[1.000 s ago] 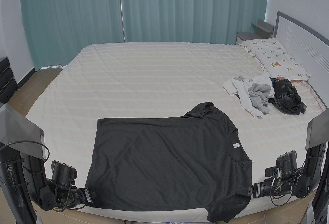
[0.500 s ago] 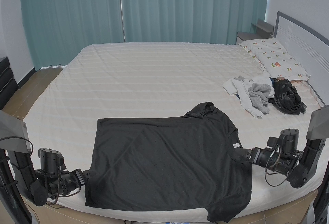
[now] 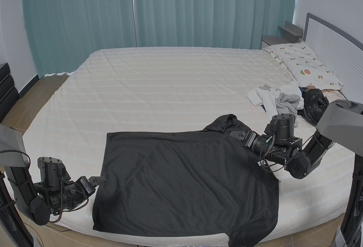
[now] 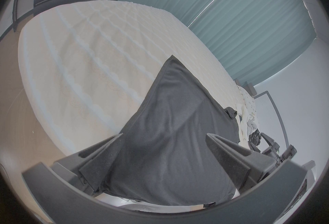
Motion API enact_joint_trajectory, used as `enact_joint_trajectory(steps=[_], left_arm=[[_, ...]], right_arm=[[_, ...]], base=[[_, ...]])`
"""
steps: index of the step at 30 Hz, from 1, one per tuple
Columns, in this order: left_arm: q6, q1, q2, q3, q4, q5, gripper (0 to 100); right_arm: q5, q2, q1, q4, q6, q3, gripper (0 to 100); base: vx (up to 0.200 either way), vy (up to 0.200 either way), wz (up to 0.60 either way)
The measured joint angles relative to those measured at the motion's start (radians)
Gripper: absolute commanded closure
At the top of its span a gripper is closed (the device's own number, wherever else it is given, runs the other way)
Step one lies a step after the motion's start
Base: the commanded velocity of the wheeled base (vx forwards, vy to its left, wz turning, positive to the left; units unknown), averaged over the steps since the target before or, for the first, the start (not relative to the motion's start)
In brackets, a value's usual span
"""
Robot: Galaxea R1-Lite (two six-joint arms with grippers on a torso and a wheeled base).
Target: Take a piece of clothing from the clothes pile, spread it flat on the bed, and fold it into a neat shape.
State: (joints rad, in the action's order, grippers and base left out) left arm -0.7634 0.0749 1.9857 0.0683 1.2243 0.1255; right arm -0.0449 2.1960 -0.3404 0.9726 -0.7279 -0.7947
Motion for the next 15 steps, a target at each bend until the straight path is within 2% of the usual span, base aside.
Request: enact_joint_trajectory(steps=[15], left_arm=[[-0.021,0.002,0.057,-0.011,0.034,0.027,0]], right_arm=[[0.009,0.26,-0.012,-0.295,-0.067,-0.517,0]], base=[[0.0,0.0,0.0]])
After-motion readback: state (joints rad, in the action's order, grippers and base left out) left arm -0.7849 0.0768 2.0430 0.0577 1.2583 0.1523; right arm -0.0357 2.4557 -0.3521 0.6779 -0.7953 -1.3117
